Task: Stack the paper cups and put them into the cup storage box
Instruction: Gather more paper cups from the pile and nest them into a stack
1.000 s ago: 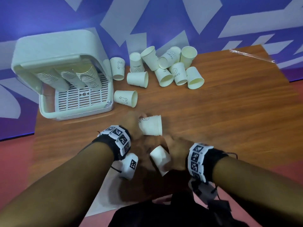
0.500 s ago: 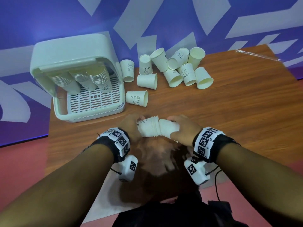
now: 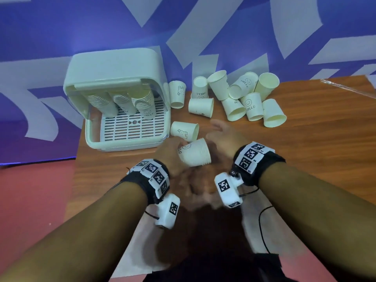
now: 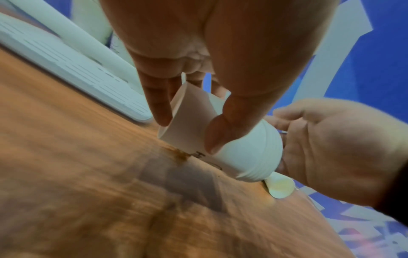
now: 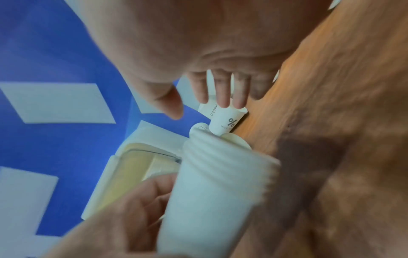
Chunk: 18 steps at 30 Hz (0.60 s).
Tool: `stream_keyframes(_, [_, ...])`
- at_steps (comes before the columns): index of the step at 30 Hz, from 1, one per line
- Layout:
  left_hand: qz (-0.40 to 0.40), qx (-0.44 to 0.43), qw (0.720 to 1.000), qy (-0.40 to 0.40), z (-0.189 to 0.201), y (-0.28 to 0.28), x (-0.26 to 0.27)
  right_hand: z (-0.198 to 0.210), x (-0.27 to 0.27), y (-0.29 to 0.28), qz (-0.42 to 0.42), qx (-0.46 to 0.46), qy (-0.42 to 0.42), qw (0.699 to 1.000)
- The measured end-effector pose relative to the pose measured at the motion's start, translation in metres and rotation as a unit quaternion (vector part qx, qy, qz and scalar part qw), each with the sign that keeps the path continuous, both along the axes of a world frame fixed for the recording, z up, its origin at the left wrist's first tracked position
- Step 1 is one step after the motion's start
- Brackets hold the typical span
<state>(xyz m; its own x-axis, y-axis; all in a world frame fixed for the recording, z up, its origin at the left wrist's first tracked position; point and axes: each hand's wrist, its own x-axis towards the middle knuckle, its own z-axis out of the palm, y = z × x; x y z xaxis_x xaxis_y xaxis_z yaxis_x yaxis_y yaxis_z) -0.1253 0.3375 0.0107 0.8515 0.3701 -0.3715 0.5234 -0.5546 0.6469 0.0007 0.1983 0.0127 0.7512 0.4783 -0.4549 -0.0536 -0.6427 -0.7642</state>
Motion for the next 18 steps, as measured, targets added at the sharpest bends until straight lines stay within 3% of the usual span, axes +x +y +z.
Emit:
stream_keyframes(3, [0.036, 0.019, 0.999, 0.006, -0.001, 0.01, -0.006, -0.016, 0.014, 0.019, 0.031, -0.09, -0.068, 0.993])
stream_keyframes(6, [0.064, 0.04, 0.997, 0.009, -0.005, 0.02, -0.01, -0.028, 0.019, 0.041, 0.08, -0.121, -0.101, 0.984])
stream_keyframes(14, [0.108, 0.032, 0.994, 0.012, -0.011, 0.031, -0.006, -0.057, 0.029, 0.057, 0.11, -0.094, -0.085, 0.986])
stream_keyframes(18, [0.112, 0.029, 0.993, 0.015, -0.01, 0.029, -0.001, -0.05, 0.041, 0.034, 0.038, -0.064, -0.049, 0.996])
